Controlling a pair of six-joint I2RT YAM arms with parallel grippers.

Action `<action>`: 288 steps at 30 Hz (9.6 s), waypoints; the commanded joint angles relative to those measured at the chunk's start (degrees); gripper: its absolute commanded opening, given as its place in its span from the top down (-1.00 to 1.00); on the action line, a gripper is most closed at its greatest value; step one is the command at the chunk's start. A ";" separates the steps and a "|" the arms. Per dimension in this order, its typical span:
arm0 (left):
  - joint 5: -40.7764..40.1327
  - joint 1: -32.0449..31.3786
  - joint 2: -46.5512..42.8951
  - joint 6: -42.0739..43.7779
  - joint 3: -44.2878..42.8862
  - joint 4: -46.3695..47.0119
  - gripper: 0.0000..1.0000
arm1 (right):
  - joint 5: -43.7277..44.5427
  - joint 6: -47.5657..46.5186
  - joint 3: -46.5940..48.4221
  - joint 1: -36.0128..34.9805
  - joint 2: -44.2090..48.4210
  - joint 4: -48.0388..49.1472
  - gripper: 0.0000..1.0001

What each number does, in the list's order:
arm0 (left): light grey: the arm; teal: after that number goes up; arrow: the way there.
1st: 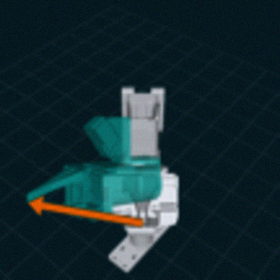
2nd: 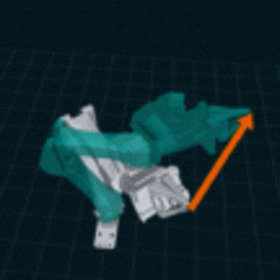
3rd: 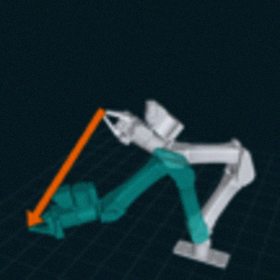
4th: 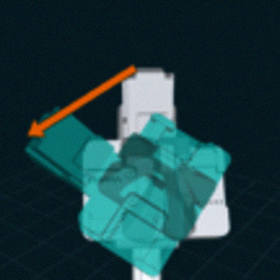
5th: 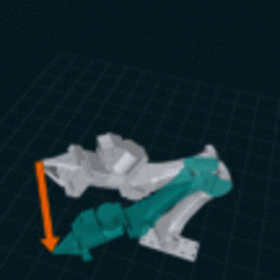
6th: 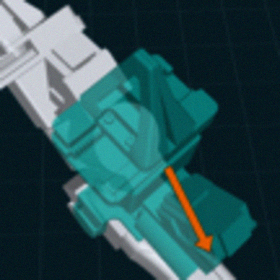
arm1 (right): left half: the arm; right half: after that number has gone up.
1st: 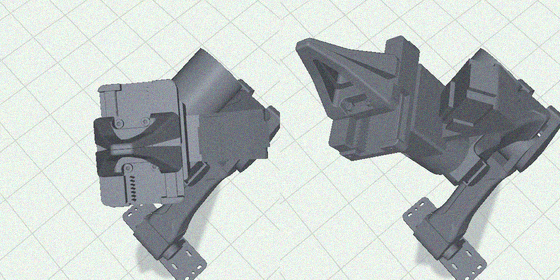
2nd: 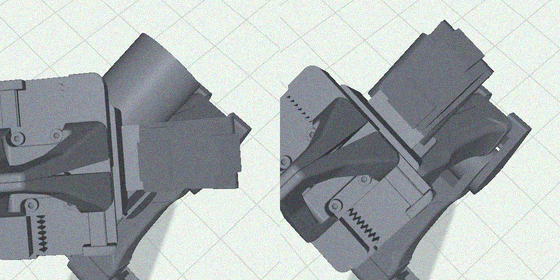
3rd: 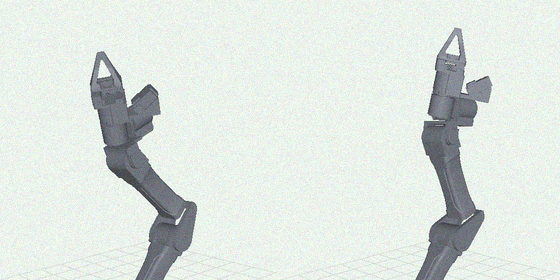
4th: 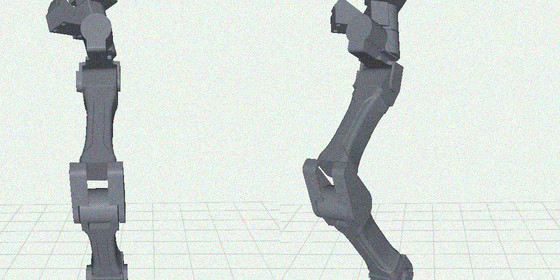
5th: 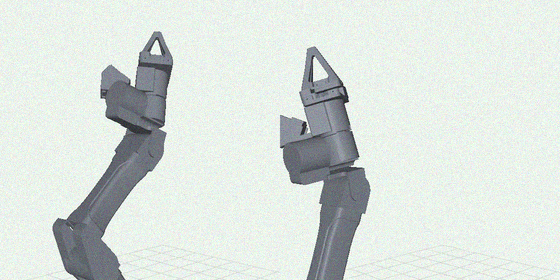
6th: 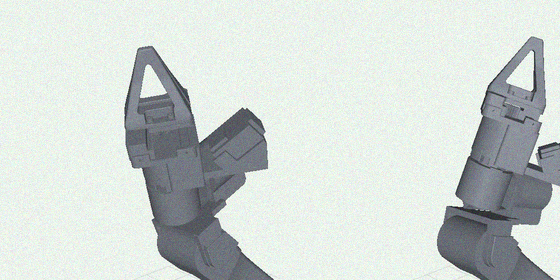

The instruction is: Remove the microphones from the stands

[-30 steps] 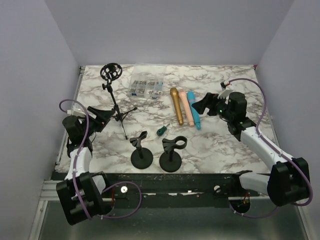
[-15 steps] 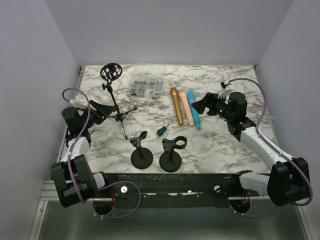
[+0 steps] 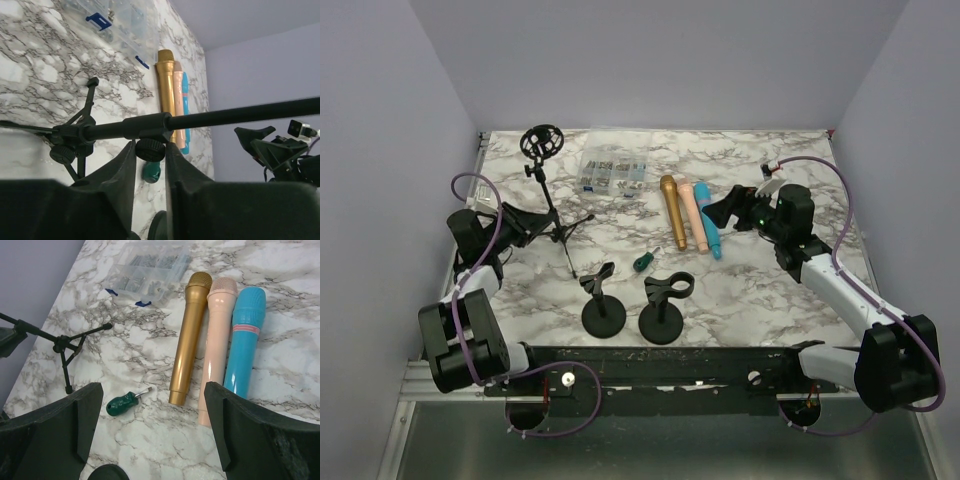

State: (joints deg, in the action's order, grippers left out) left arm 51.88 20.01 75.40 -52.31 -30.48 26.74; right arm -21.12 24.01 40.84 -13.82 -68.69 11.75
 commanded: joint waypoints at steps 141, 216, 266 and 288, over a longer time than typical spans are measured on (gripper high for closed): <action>0.33 1.94 1.42 -38.02 5.51 0.57 1.00 | -2.32 0.94 -1.20 -0.28 -3.06 2.89 -0.81; -5.36 -0.03 -1.00 -5.65 -6.26 -22.50 1.00 | -2.56 1.18 -1.37 -0.26 -3.47 3.08 -0.81; -22.02 -5.53 -26.10 27.48 -6.84 -32.14 -0.44 | -2.88 1.39 -1.55 -0.24 -3.91 3.49 -0.81; -22.69 -10.33 -7.69 29.10 -12.08 -27.01 -0.05 | -3.32 1.67 -1.38 -0.28 -5.41 4.22 -0.81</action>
State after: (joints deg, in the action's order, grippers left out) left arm 27.90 9.87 66.65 -23.77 -40.84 -1.78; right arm -23.46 25.52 40.21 -13.82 -73.89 14.31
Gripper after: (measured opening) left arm 0.553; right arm 0.907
